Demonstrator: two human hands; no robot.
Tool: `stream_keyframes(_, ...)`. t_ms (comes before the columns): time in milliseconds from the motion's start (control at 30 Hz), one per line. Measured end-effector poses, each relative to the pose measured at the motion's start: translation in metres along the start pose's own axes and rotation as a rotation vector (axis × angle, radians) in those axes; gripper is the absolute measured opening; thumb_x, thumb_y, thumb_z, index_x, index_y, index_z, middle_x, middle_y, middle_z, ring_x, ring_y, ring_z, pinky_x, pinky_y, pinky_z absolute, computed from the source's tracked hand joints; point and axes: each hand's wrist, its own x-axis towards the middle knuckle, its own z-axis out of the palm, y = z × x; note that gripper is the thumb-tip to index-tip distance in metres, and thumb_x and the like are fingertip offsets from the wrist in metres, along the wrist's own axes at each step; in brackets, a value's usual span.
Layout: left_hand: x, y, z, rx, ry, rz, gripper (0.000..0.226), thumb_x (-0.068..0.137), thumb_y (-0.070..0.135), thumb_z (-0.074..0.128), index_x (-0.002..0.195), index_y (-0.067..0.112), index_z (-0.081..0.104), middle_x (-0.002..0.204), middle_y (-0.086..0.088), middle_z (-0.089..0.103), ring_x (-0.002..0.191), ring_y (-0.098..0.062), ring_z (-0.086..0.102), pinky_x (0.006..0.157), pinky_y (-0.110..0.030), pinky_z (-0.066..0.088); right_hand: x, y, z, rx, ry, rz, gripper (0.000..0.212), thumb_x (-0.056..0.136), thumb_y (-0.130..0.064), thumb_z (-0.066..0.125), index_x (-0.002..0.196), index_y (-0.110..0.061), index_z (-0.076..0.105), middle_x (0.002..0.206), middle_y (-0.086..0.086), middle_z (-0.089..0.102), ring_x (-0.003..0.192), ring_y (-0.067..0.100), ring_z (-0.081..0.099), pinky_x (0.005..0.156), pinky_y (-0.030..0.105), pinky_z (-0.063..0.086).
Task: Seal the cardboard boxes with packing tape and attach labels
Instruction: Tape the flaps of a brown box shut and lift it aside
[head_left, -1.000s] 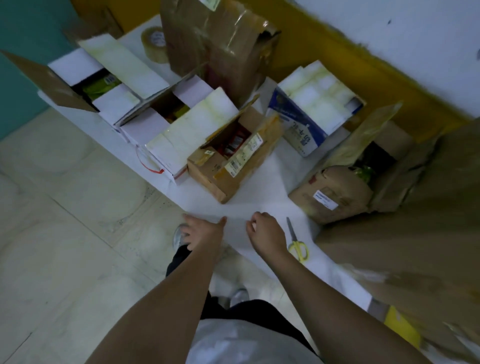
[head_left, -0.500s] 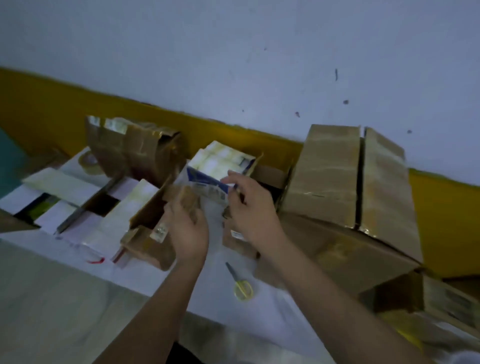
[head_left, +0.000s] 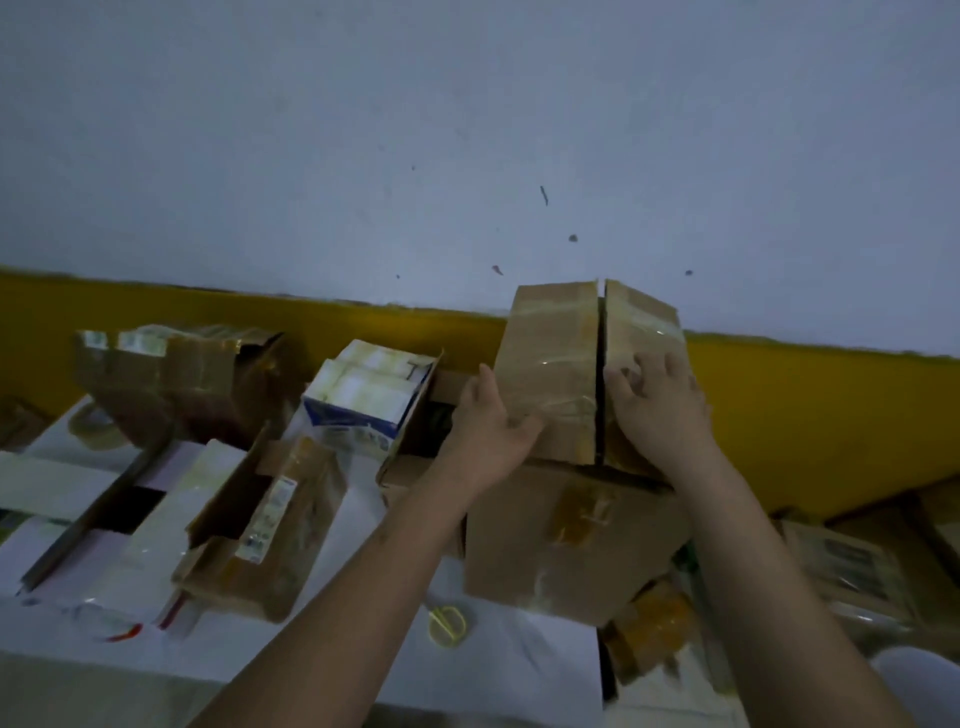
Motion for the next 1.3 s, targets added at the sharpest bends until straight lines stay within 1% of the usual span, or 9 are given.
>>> stream_keyframes(133,-0.023,-0.004,0.002,0.314,-0.075,0.286,0.116,0.074,0.085,0.056,0.147,0.051,-0.028,0.163,0.012,-0.027,0.153,-0.02,-0.018,0.12,-0.054,0.014,-0.011,0.007,0.002,0.098,0.031,-0.064,0.061,0.1,-0.056,0.032,0.147,-0.018,0.043,0.16,0.011,0.028,0.148,0.027,0.023,0.119,0.048,0.026)
stream_keyframes(267,-0.018,-0.01,-0.001,0.273,0.093,0.344,0.101,0.089,0.057,0.065,0.155,0.043,-0.009,0.165,0.015,-0.009,0.151,-0.012,0.01,0.116,-0.039,0.034,-0.016,0.006,0.002,0.09,0.026,-0.117,0.054,0.103,-0.051,0.031,0.14,-0.017,0.051,0.153,0.008,0.041,0.142,0.027,0.035,0.115,0.049,0.031)
stream_keyframes(400,-0.019,-0.007,-0.007,-0.22,0.267,0.314,0.052,0.1,0.044,0.053,0.149,0.033,0.039,0.147,0.015,0.044,0.131,0.007,0.043,0.104,-0.015,0.04,-0.023,0.001,-0.001,0.188,0.078,-0.165,0.047,0.105,-0.044,0.031,0.131,-0.016,0.059,0.14,0.007,0.056,0.132,0.026,0.047,0.11,0.045,0.039)
stream_keyframes(567,-0.016,-0.013,-0.02,-0.878,0.389,-0.185,0.048,0.095,0.057,0.056,0.138,0.037,0.048,0.138,0.009,0.056,0.126,-0.017,0.053,0.111,-0.039,0.039,-0.042,-0.034,0.001,0.206,0.066,-0.336,0.04,0.106,-0.037,0.037,0.141,-0.024,0.053,0.138,-0.007,0.056,0.124,0.01,0.052,0.089,0.013,0.033)
stream_keyframes(733,-0.021,-0.024,-0.036,-1.215,0.347,-0.238,0.024,0.1,0.043,0.055,0.12,0.032,0.053,0.119,-0.004,0.068,0.111,-0.025,0.065,0.085,-0.04,0.056,-0.048,-0.077,0.031,0.138,-0.091,-0.597,0.034,0.104,-0.026,0.042,0.135,-0.023,0.055,0.127,-0.004,0.06,0.114,0.014,0.056,0.087,0.021,0.043)
stream_keyframes(867,-0.021,-0.026,-0.048,-1.17,0.353,-0.269,0.026,0.099,0.044,0.056,0.116,0.025,0.057,0.112,-0.003,0.069,0.106,-0.024,0.066,0.088,-0.04,0.057,-0.047,-0.096,0.053,0.125,-0.212,-0.672,0.039,0.102,-0.024,0.044,0.14,-0.022,0.05,0.128,0.002,0.057,0.107,0.021,0.058,0.086,0.038,0.051)
stream_keyframes(1000,-0.022,-0.03,-0.067,-0.989,0.472,-0.215,0.006,0.097,0.028,0.064,0.103,0.025,0.065,0.094,0.002,0.07,0.088,-0.016,0.068,0.071,-0.031,0.058,-0.051,-0.099,0.064,0.079,-0.195,-0.678,0.049,0.104,-0.025,0.043,0.152,-0.024,0.037,0.155,-0.004,0.038,0.127,0.021,0.048,0.095,0.036,0.048)
stream_keyframes(1133,-0.022,-0.033,-0.096,-0.716,0.446,-0.226,0.023,0.098,0.025,0.06,0.117,0.014,0.067,0.107,-0.009,0.069,0.097,-0.023,0.066,0.067,-0.03,0.056,-0.051,-0.096,0.076,0.004,-0.142,-0.668,0.052,0.103,-0.029,0.043,0.154,-0.029,0.032,0.158,-0.008,0.031,0.127,0.021,0.045,0.089,0.035,0.051)
stream_keyframes(1300,-0.008,-0.034,-0.124,-0.553,0.336,-0.324,0.022,0.095,0.021,0.065,0.114,0.01,0.063,0.1,-0.006,0.064,0.089,-0.018,0.061,0.067,-0.03,0.059,-0.054,-0.094,0.083,-0.019,-0.083,-0.691,0.05,0.102,-0.04,0.044,0.151,-0.029,0.039,0.154,-0.008,0.037,0.127,0.02,0.042,0.09,0.034,0.05)
